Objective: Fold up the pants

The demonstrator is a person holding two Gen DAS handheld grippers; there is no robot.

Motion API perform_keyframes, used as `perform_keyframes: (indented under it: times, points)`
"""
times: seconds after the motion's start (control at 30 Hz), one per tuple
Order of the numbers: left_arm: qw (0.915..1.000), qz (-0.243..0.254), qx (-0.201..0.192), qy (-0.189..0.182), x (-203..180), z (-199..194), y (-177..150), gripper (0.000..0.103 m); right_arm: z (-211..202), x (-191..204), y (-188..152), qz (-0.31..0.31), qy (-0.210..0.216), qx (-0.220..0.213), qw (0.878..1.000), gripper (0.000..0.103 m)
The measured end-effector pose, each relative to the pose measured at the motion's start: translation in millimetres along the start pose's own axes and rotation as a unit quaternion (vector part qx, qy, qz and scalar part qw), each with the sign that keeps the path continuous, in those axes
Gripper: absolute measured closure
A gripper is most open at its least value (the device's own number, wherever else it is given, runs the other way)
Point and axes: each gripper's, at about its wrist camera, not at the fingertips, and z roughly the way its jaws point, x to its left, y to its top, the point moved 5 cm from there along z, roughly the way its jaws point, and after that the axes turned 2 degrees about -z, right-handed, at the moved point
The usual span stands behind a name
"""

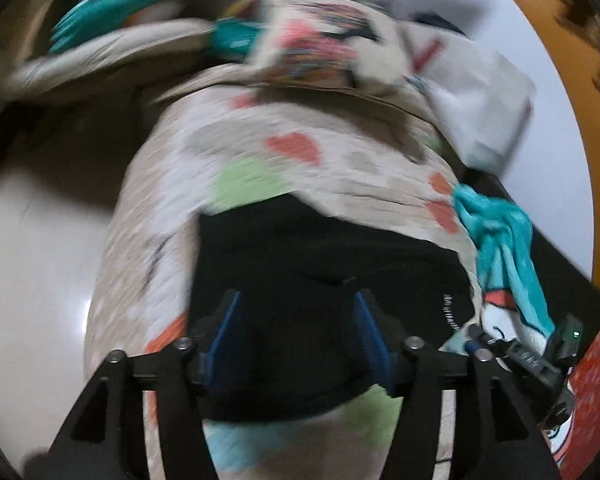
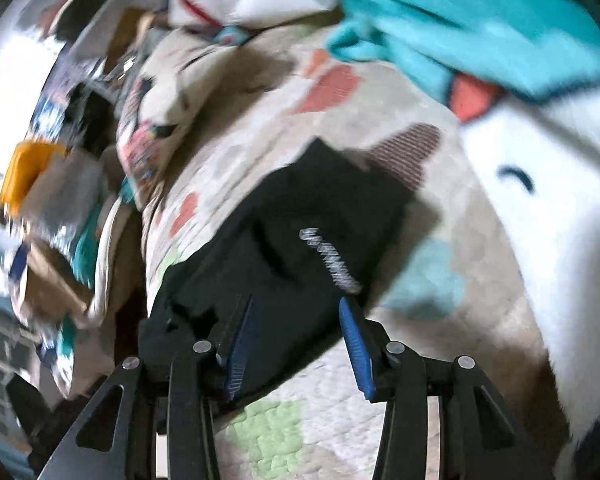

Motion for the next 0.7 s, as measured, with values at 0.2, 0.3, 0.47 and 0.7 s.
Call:
perform_keyframes:
  times: [0.2, 0.3, 0.47, 0.7]
  points:
    - [0.9923, 0.078, 0.079, -0.054, -87.5, 69.1, 24.2, 0.043, 12.4, -23.0, -5.6, 0.027, -0.01, 0.014, 1.0, 0.055]
    - [0.985, 0.11, 0.116, -0.064, -119.2, 111.6, 25.1, 0.043, 21.3, -31.4, -2.4, 0.034, -0.019, 0.008, 0.999, 0.055]
    - [0.9712, 0.156, 0.158, -0.087, -170.5, 169.6, 21.7, 0.043, 33.9, -33.5, 7.2, 0.04, -0.012, -0.019, 0.999, 0.056]
    - [0.9518, 0.212, 0.196, -0.103, -217.0, 229.2, 19.6, 0.04, 47.1, -27.5, 16.9, 0.014, -0.01, -0.046, 0.999, 0.055]
